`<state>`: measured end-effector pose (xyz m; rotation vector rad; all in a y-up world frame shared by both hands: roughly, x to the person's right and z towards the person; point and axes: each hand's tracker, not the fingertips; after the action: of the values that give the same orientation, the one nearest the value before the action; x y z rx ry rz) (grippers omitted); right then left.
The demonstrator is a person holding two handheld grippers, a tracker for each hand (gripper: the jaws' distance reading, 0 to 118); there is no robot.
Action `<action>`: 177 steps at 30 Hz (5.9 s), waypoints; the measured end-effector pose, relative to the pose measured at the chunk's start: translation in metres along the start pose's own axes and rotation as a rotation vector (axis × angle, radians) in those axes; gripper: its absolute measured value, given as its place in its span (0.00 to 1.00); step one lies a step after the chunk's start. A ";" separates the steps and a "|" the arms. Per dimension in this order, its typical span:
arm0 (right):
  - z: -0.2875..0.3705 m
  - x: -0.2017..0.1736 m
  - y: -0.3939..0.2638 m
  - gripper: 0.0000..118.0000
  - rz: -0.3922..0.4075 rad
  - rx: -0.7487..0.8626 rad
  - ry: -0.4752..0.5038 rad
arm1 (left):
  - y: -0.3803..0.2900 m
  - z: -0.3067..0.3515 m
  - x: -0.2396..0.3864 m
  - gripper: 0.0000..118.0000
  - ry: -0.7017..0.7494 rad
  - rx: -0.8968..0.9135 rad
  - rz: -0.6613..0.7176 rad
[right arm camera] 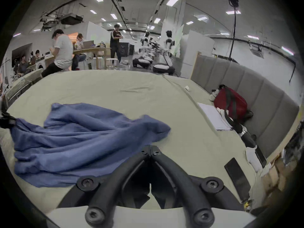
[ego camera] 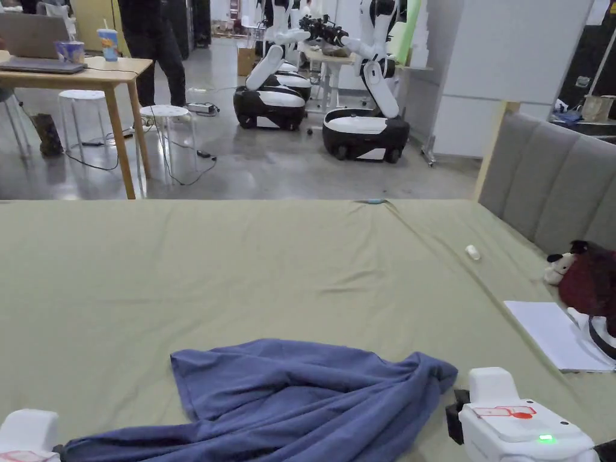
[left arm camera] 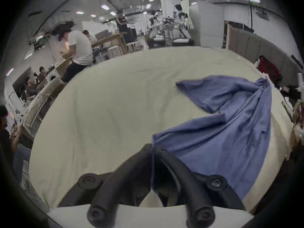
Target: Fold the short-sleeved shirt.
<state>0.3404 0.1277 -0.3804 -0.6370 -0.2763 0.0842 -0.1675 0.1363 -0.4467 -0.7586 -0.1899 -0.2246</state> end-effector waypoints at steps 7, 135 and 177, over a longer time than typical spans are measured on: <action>-0.087 0.070 0.004 0.29 0.128 -0.086 0.088 | 0.011 0.021 0.011 0.00 0.020 0.036 -0.012; 0.145 -0.220 0.014 0.00 0.067 0.361 0.358 | -0.106 0.098 -0.050 0.00 0.063 0.268 0.245; -0.140 -0.179 0.124 0.40 0.171 -0.054 0.233 | -0.087 0.039 -0.103 0.01 -0.038 0.107 0.219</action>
<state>0.2085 0.1177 -0.6035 -0.7165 0.0014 0.1654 -0.2935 0.1160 -0.3883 -0.6714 -0.1526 0.0079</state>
